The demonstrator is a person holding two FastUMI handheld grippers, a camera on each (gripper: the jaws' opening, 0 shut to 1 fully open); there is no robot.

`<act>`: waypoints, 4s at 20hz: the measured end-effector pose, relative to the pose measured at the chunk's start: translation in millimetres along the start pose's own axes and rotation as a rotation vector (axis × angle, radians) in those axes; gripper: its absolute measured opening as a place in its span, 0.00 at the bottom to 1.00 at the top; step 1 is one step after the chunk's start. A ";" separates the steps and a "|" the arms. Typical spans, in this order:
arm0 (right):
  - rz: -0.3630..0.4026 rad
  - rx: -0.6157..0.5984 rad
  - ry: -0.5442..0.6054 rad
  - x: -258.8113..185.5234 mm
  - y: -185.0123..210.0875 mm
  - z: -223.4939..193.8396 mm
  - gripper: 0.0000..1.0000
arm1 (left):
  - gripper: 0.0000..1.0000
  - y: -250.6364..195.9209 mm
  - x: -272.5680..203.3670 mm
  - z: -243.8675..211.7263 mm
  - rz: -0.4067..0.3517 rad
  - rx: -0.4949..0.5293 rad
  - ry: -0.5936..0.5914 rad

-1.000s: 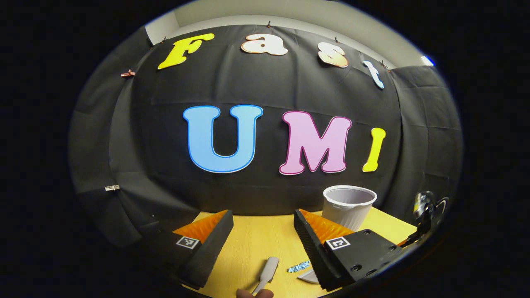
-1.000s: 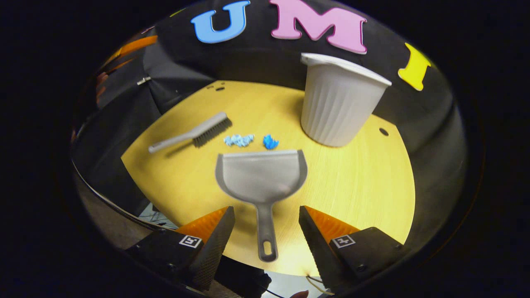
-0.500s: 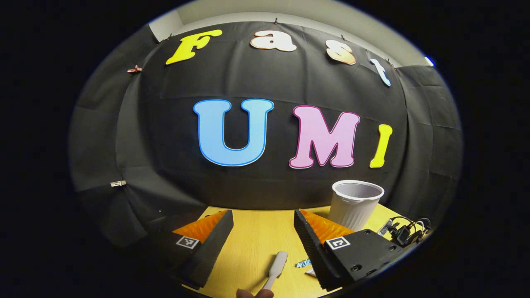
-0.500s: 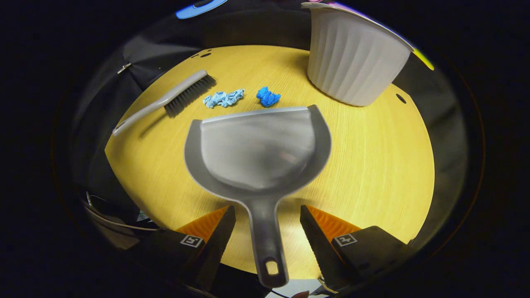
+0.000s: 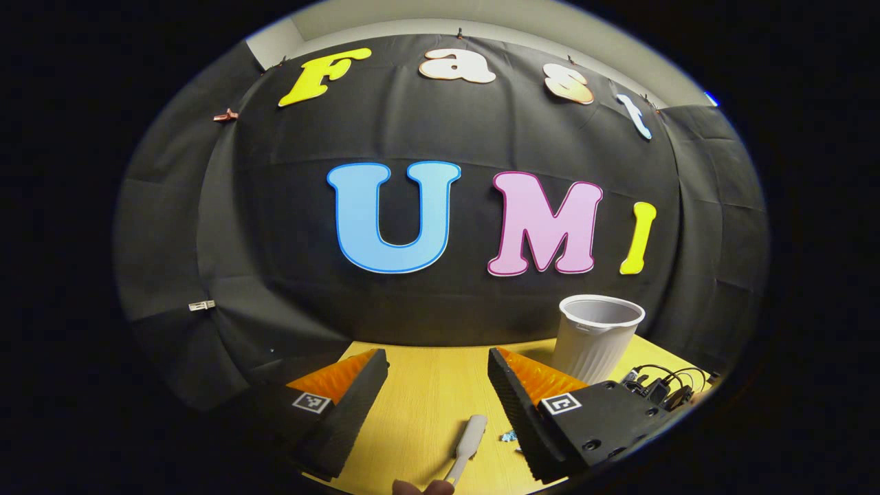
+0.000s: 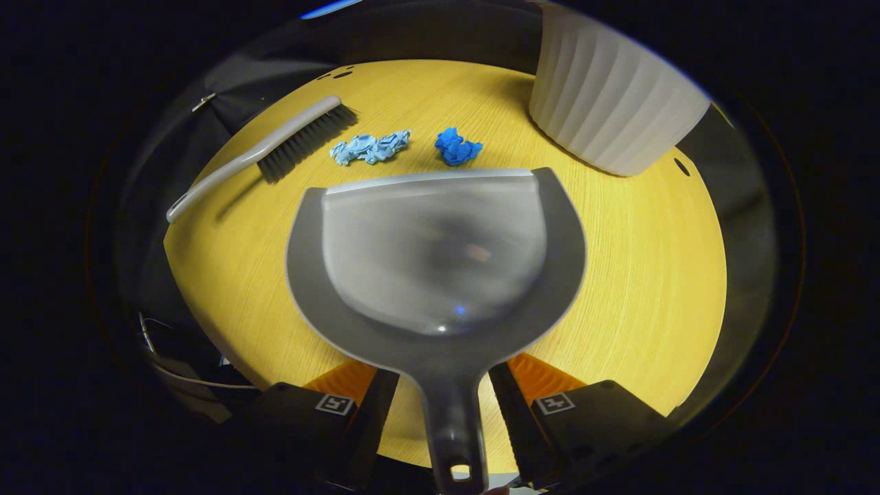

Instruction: Pick up the small broom and dustpan from the desktop, sweep the trash into the dustpan with the broom, and then empty the trash into the garbage bin.

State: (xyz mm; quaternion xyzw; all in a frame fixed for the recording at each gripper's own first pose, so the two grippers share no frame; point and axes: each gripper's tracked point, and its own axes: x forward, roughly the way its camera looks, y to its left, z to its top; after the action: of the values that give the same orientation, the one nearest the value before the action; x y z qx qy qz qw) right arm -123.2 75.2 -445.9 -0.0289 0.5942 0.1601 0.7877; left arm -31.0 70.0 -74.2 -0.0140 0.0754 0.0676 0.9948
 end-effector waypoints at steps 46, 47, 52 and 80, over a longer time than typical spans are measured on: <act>0.041 -0.175 0.002 -46.9 -15.7 -6.6 0.37 | 0.86 -32.2 64.2 -354.0 -0.285 0.191 1.086; 0.041 -0.175 0.004 -46.2 -15.6 -6.8 0.37 | 0.83 -32.5 63.8 -352.8 -0.282 0.203 1.090; 0.048 -0.169 0.010 -43.7 -14.8 -9.5 0.37 | 0.60 -30.0 71.9 -354.9 -0.265 0.230 1.092; 0.077 -0.206 0.069 -34.7 -11.1 6.6 0.37 | 0.28 -151.1 109.3 -337.8 -0.737 0.399 0.990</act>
State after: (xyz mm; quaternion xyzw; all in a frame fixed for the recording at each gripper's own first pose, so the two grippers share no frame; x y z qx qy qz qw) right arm -122.2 58.7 -412.8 -0.0923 0.6022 0.2492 0.7528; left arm 46.6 -78.1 -422.0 0.1168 0.5266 -0.3078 0.7838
